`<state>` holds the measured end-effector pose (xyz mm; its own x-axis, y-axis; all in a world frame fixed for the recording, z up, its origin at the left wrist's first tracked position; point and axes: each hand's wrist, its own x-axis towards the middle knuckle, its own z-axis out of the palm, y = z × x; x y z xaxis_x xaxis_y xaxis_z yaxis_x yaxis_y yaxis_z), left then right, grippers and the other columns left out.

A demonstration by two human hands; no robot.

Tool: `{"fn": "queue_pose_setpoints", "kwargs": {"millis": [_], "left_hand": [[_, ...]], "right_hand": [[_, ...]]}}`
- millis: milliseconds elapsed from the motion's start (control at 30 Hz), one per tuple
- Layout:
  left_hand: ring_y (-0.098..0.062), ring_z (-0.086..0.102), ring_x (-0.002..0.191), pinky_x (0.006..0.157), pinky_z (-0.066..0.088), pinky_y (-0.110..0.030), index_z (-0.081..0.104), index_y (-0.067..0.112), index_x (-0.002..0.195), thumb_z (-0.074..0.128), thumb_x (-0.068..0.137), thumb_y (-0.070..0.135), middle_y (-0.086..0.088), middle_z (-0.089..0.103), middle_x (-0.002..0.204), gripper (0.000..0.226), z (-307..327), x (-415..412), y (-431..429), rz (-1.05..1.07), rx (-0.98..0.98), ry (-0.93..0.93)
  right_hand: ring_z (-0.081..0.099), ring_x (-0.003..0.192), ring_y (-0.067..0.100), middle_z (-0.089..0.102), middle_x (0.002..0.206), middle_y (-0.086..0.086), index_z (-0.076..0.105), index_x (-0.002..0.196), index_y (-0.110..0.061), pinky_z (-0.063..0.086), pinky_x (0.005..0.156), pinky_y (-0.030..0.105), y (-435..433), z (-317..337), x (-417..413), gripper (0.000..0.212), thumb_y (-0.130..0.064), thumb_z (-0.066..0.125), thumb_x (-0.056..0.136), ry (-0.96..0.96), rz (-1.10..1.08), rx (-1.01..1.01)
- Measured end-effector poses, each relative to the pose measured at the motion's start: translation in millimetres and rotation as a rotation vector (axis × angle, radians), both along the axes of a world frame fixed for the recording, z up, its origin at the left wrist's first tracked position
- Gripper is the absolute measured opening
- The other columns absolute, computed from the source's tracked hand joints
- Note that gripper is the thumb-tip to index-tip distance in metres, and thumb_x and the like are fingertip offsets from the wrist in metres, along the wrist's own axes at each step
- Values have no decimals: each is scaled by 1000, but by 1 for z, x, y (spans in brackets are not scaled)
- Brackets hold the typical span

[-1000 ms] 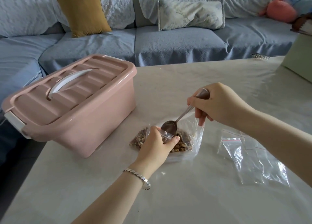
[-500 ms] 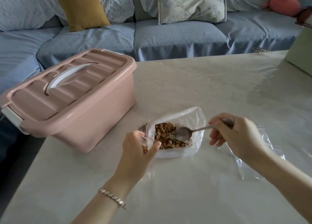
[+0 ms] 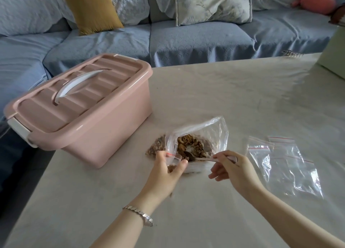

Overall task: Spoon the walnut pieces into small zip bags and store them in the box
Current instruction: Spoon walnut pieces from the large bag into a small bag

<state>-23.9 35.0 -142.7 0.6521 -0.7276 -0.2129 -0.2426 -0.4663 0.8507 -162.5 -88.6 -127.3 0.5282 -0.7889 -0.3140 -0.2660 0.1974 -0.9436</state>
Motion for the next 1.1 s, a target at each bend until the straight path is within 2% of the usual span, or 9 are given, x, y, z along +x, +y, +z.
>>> {"fn": "queue_pose_setpoints", "kwargs": {"millis": [67, 167, 300, 467, 600, 700, 800, 967, 1100], "left_hand": [[-2, 52, 69, 59, 39, -6, 39, 27, 98, 61, 85, 36, 8, 55, 83, 27, 1, -2, 1, 55, -74, 37], [-8, 57, 69, 65, 45, -14, 41, 26, 96, 62, 85, 32, 1, 60, 86, 24, 0, -3, 4, 62, -153, 95], [11, 52, 65, 64, 39, -4, 41, 26, 94, 62, 86, 28, 10, 56, 89, 22, 7, 0, 11, 24, -144, 12], [1, 57, 87, 76, 45, -17, 40, 28, 101, 61, 75, 48, 6, 56, 101, 38, 23, 6, 21, -10, -170, -274], [0, 59, 84, 70, 46, -15, 38, 35, 94, 56, 69, 67, 13, 58, 95, 44, 61, 0, 12, -2, -326, -369], [-5, 59, 75, 71, 48, -23, 39, 34, 97, 60, 70, 57, 18, 57, 92, 42, 72, -5, -12, -58, -390, -321], [-1, 56, 70, 69, 43, -18, 36, 29, 99, 66, 79, 41, 17, 55, 85, 38, 64, -12, -36, -138, -295, -291], [2, 53, 84, 65, 39, -17, 38, 24, 107, 58, 81, 54, 14, 53, 95, 44, 46, -11, -45, -179, -130, -193], [1, 53, 80, 64, 38, -5, 39, 20, 113, 62, 82, 46, 12, 54, 94, 46, 41, -9, -44, -154, -99, -206]], "right_hand": [[64, 47, 26, 60, 52, 9, 61, 77, -4, 48, 42, 23, 4, 0, 3, 23, -6, 46, 94, -26, -6, 66], [64, 47, 25, 60, 55, 11, 60, 78, -2, 49, 42, 21, 5, 2, 2, 21, -6, 46, 94, -70, -45, 194], [66, 50, 24, 60, 60, 13, 60, 85, 0, 50, 43, 20, -2, 4, -6, 17, -9, 48, 94, -104, -120, 330], [66, 49, 22, 61, 56, 10, 60, 84, -3, 49, 42, 19, -18, 14, -17, 19, -11, 47, 94, -109, -146, 288], [65, 47, 19, 62, 51, 6, 60, 83, -4, 47, 41, 16, -33, 25, -24, 19, -11, 46, 94, -134, -159, 241], [65, 45, 18, 62, 48, 4, 59, 83, -4, 47, 40, 15, -43, 34, -29, 21, -13, 44, 95, -162, -179, 215], [65, 46, 19, 62, 48, 3, 59, 83, -3, 46, 40, 15, -52, 44, -35, 23, -14, 43, 96, -173, -191, 172], [64, 44, 15, 61, 46, 1, 60, 79, -6, 44, 39, 13, -68, 67, -44, 25, -17, 44, 96, -177, -216, 69], [60, 40, 13, 59, 44, 2, 60, 77, -6, 41, 37, 13, -74, 85, -41, 27, -19, 45, 96, -161, -172, 35]]}}
